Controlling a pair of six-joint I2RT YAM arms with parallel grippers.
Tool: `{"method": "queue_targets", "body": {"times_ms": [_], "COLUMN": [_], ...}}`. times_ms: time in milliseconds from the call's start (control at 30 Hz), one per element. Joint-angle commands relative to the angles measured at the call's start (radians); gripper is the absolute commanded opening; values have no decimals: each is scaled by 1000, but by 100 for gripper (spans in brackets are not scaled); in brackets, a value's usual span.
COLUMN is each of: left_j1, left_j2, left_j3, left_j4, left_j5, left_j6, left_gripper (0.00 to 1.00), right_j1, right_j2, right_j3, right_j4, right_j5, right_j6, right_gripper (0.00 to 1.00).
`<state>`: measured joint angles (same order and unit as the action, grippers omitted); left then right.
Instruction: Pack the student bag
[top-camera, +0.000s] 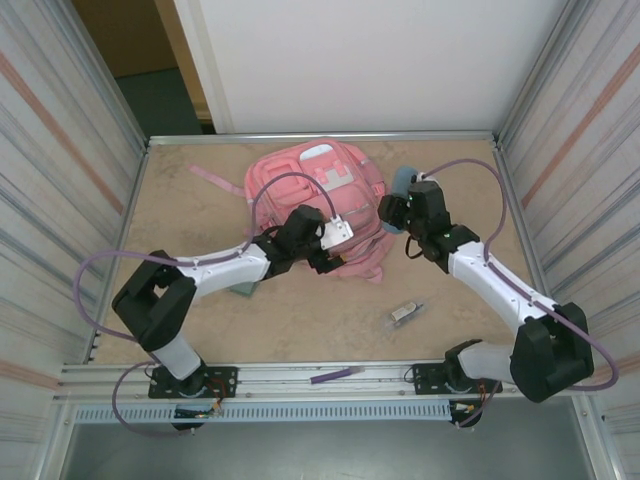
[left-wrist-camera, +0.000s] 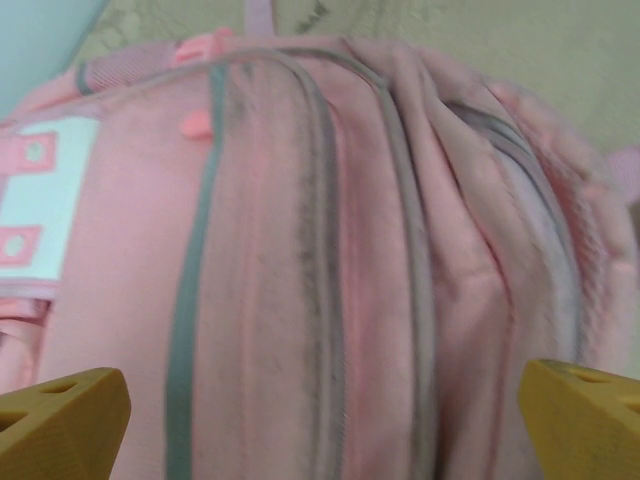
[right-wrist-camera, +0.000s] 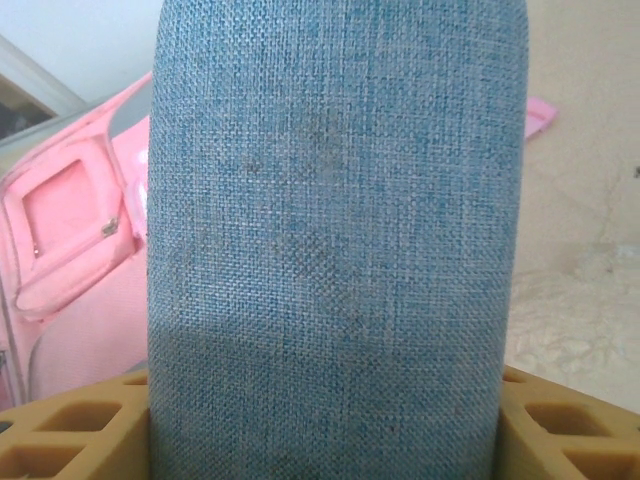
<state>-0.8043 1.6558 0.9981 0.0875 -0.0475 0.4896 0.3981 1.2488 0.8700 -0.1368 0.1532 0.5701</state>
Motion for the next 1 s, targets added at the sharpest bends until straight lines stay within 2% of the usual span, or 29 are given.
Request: {"method": "queue_targets", "body": {"times_ms": [0, 233, 300, 400, 467, 567, 667, 867, 967], "left_j1": [11, 23, 39, 79, 107, 120, 122, 131, 153], "left_j2": [35, 146, 166, 184, 193, 188, 172, 104, 87], "left_j3": [54, 110, 131, 176, 236, 267, 273, 344, 450], "left_j4": [4, -36, -58, -111, -193, -239, -238, -269, -350], "left_j5": [-63, -91, -97, -38, 44, 124, 176, 223, 225], "left_j6": [-22, -33, -53, -137, -184, -176, -183, -297, -375], "left_gripper": [97, 93, 86, 70, 51, 20, 0, 0, 0], "right_j1": [-18, -34, -34, -35, -36, -36, -34, -36, -39], "right_j2": [-47, -86, -94, -78, -68, -59, -46, -11, -8], "right_j3": [-26, -60, -80, -65, -58, -81, -74, -81, -83], "right_j4": [-13, -25, -1, -18, -40, -20, -46, -72, -101], "right_j5": [5, -4, -11, -36, -64, -108, -145, -237, -249], "right_j6": [33, 43, 45, 46, 60, 83, 95, 90, 78], "right_gripper": [44, 43, 43, 42, 43, 42, 42, 42, 42]}}
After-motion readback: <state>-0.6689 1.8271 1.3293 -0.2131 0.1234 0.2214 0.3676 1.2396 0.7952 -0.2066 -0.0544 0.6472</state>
